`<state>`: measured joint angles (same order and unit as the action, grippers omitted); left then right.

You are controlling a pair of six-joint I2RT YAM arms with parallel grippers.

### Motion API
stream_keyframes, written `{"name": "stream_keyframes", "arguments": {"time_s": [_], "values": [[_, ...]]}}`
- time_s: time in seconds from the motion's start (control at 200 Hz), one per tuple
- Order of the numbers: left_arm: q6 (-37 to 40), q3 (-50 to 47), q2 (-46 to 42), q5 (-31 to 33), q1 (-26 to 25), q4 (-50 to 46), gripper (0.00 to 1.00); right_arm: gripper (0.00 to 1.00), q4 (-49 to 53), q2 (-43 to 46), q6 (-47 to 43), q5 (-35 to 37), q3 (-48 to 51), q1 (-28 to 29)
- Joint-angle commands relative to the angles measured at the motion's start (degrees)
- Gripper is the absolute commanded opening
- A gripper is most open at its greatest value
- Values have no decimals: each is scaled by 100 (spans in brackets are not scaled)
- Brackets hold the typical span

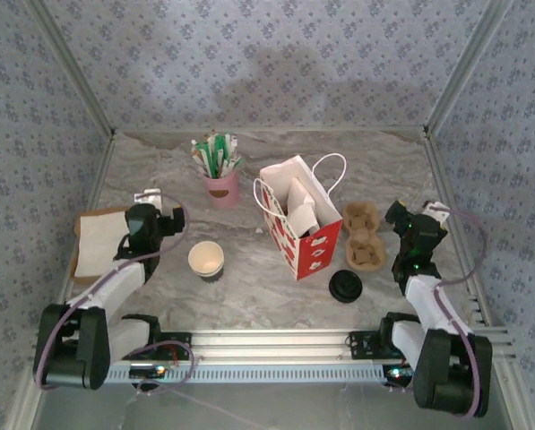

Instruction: Pack the takeout coffee

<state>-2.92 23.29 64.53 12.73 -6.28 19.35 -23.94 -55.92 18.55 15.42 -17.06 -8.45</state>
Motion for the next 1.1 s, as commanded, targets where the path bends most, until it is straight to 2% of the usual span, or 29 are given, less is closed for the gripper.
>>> {"name": "stream_keyframes", "arguments": {"time_s": [0.0,0.095,0.12,0.16,0.21,0.26,0.335,0.41,0.485,0.675,0.794,0.879,1.004,1.094], "values": [[215,-29,303,-341,209,1297,99,100,-995,-438,-199,433,62,119],[309,-65,665,-396,284,1727,100,100,-1614,-968,-345,715,148,349],[368,-71,750,-392,281,1797,100,100,-1889,-1067,-640,719,159,406],[440,-94,862,-401,293,2007,99,100,-1878,-1150,-523,893,137,529],[403,5,895,-444,344,1808,100,100,-2138,-1305,-856,936,77,571],[393,24,901,-533,390,1798,99,100,-2108,-1348,-741,900,20,652],[334,-28,892,-576,431,1846,100,100,-2712,-1643,-1111,925,-3,766],[282,-215,961,-616,491,2103,100,100,-2684,-1783,-1337,943,-179,897],[137,-606,1245,-348,509,3004,99,100,-2766,-1757,-1423,937,-104,955],[167,-438,1439,-454,510,2809,99,100,-2014,-1305,-1146,1074,145,988],[170,-579,1470,-420,505,3098,99,100,-3301,-2055,-1242,1112,573,938],[177,-636,1448,-420,503,3182,99,100,-3345,-2368,-1669,1139,367,1285],[146,-720,1426,-318,505,3307,99,100,-3595,-2630,-1893,1021,359,1474],[192,-744,1594,-439,499,3519,100,100,-4232,-2890,-2339,793,498,1544]]}}
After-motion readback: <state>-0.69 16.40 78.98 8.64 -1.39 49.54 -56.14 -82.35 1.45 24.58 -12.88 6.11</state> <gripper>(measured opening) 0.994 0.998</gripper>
